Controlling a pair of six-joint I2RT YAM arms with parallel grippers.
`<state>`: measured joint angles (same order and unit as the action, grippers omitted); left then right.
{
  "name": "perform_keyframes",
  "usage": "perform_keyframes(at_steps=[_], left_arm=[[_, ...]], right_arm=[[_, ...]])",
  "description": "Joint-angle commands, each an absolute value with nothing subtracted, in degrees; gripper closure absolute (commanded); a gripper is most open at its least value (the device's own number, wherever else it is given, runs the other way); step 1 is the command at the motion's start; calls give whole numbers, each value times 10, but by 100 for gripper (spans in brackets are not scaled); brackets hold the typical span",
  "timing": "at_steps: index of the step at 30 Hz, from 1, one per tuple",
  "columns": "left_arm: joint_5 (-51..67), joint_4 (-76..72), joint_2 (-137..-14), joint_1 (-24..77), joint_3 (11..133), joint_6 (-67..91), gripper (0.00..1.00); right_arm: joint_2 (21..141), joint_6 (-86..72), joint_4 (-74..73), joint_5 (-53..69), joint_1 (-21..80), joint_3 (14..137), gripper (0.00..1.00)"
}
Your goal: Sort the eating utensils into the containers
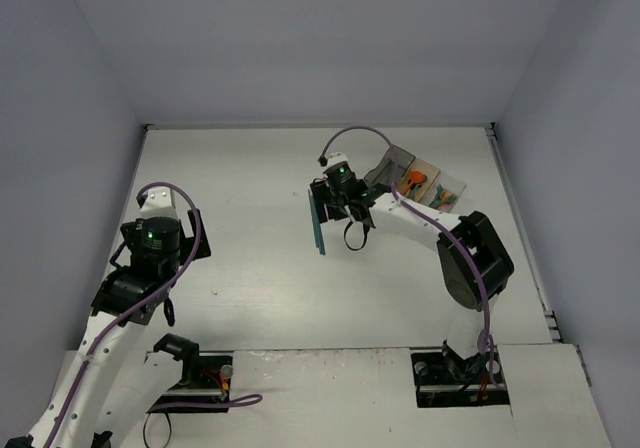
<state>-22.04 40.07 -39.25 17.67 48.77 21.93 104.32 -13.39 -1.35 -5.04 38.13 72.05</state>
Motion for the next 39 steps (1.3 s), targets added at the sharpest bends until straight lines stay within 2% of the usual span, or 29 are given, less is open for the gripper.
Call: perform_keyframes(at_steps=[1,19,39], left_arm=[[-221,379,-400,180,494,222,3],[-223,379,-396,180,494,222,3],[-226,379,-400,180,493,222,3]], right_arm=[[1068,-130,37,-34,402,727,39],[1118,-139,64,-84,400,755,48],[1167,-146,65,-91,384,782,52]])
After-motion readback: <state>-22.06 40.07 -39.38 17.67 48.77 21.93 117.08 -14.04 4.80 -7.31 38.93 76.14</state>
